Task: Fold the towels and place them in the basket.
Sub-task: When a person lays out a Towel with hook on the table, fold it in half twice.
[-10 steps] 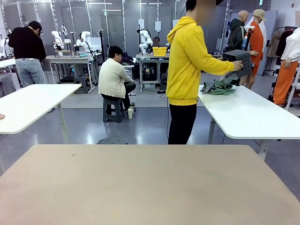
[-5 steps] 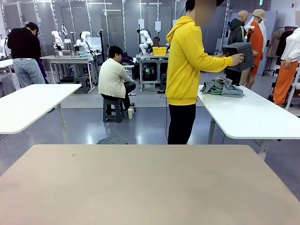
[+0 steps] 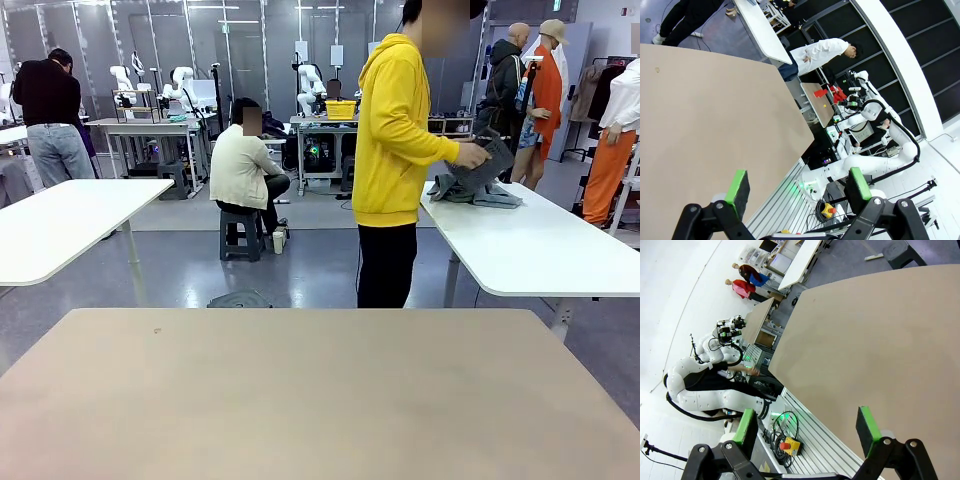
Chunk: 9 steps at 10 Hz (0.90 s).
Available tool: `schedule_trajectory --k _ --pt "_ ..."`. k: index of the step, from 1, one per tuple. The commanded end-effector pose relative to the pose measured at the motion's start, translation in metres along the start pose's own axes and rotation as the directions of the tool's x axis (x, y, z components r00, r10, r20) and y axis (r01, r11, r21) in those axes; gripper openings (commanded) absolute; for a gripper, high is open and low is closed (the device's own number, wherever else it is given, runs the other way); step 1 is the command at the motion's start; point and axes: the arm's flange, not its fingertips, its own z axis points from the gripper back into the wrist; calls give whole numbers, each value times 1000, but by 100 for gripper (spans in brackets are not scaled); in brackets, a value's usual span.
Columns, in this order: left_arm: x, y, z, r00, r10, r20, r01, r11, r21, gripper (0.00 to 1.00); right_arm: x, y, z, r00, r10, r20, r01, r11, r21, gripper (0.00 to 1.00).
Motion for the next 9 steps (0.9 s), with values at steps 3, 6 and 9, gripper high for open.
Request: schedule_trajectory --k 3,6,9 --pt "0 0 1 1000 -5 1 5 1000 -16 100 0 0 1 1000 14 2 -14 1000 4 100" --pt "0 0 1 1000 -5 1 5 1000 -16 100 0 0 1 1000 14 2 -14 1000 4 100" --pt "0 0 1 1000 -5 1 5 1000 -16 100 0 0 1 1000 14 2 -14 1000 4 100"
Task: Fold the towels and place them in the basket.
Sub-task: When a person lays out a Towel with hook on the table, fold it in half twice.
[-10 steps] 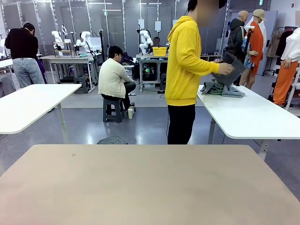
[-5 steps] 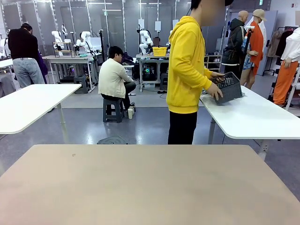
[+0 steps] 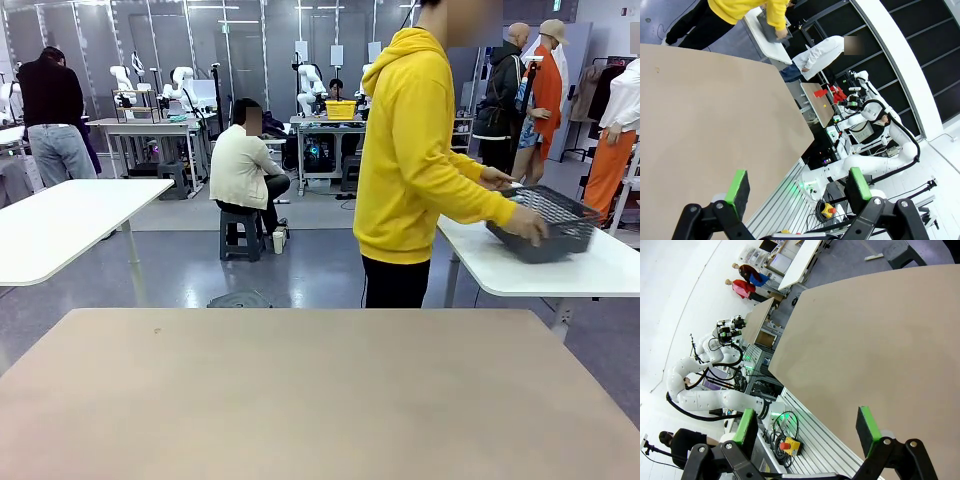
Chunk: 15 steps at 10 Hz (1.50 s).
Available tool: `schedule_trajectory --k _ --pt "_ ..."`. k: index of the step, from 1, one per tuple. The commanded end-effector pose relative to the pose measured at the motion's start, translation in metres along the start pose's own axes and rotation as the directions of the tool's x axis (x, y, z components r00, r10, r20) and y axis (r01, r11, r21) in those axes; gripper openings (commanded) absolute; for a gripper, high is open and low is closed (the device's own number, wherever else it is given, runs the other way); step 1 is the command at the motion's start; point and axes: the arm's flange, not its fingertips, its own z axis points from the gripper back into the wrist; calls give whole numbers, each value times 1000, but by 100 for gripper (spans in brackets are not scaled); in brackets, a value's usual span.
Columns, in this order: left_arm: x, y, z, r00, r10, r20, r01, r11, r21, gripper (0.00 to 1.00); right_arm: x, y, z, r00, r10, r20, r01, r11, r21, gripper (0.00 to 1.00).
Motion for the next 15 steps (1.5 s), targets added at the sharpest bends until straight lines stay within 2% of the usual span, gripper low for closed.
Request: schedule_trajectory --k 1,15 --pt "0 0 1 1000 -5 0 5 1000 -16 100 0 0 1 1000 14 2 -14 1000 4 100" --pt "0 0 1 1000 -5 0 5 1000 -16 100 0 0 1 1000 14 2 -14 1000 4 100"
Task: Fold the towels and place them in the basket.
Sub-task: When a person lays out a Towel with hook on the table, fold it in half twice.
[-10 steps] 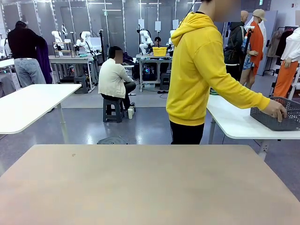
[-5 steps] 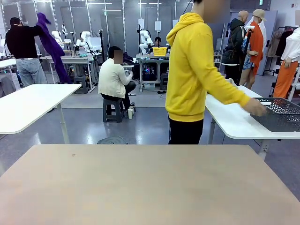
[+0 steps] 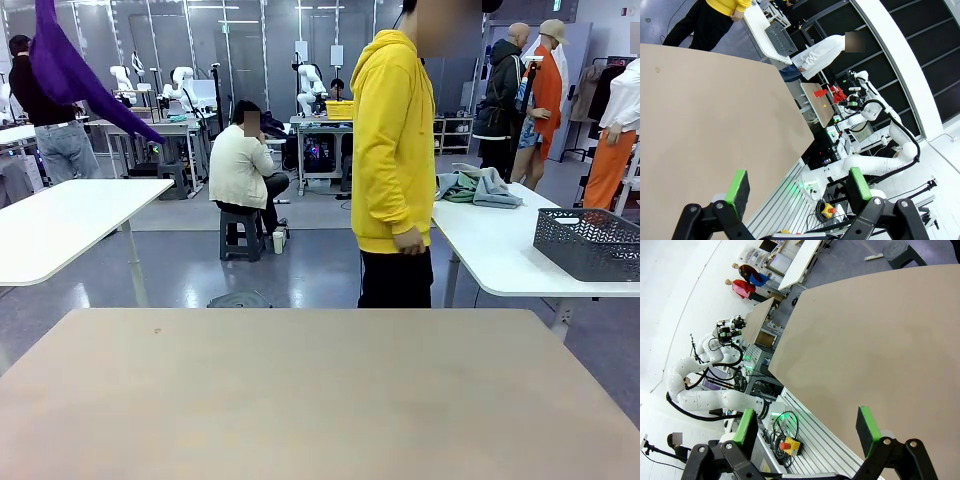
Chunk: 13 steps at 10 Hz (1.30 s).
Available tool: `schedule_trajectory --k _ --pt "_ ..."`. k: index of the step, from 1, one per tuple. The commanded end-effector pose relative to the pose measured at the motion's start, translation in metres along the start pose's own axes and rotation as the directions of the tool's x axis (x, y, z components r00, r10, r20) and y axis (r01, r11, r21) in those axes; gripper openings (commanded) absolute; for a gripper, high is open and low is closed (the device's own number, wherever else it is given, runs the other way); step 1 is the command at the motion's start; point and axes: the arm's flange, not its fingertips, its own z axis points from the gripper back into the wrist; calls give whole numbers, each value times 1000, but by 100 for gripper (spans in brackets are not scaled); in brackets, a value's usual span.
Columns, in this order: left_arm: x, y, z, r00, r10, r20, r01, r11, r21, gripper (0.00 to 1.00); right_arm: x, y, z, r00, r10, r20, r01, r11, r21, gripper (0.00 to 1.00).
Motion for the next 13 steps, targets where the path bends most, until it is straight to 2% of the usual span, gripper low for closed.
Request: schedule_trajectory --k 1,13 --pt "0 0 1 1000 -5 0 5 1000 -16 100 0 0 1 1000 14 2 -14 1000 4 100" --pt "0 0 1 1000 -5 0 5 1000 -16 100 0 0 1 1000 14 2 -14 1000 4 100"
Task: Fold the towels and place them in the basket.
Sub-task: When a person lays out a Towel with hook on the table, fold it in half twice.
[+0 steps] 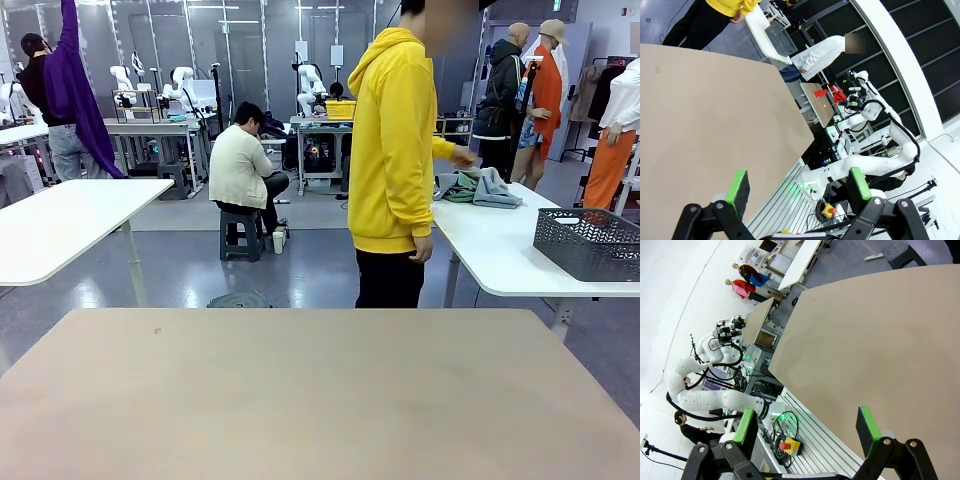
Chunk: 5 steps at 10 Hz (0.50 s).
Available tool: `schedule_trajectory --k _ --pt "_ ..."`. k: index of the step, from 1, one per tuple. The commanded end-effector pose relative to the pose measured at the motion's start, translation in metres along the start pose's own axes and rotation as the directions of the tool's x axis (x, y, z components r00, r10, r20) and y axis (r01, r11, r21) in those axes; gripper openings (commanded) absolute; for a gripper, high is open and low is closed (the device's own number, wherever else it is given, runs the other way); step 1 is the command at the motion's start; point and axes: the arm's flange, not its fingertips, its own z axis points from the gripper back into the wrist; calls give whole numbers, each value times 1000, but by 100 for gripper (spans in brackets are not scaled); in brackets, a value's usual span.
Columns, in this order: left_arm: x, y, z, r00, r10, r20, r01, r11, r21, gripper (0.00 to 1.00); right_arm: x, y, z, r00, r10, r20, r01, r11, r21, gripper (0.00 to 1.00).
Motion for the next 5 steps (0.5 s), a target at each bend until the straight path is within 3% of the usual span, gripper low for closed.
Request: schedule_trajectory --k 1,5 --pt "0 0 1 1000 -5 0 5 1000 -16 100 0 0 1 1000 14 2 -14 1000 4 100" --pt "0 0 1 1000 -5 0 5 1000 -16 100 0 0 1 1000 14 2 -14 1000 4 100"
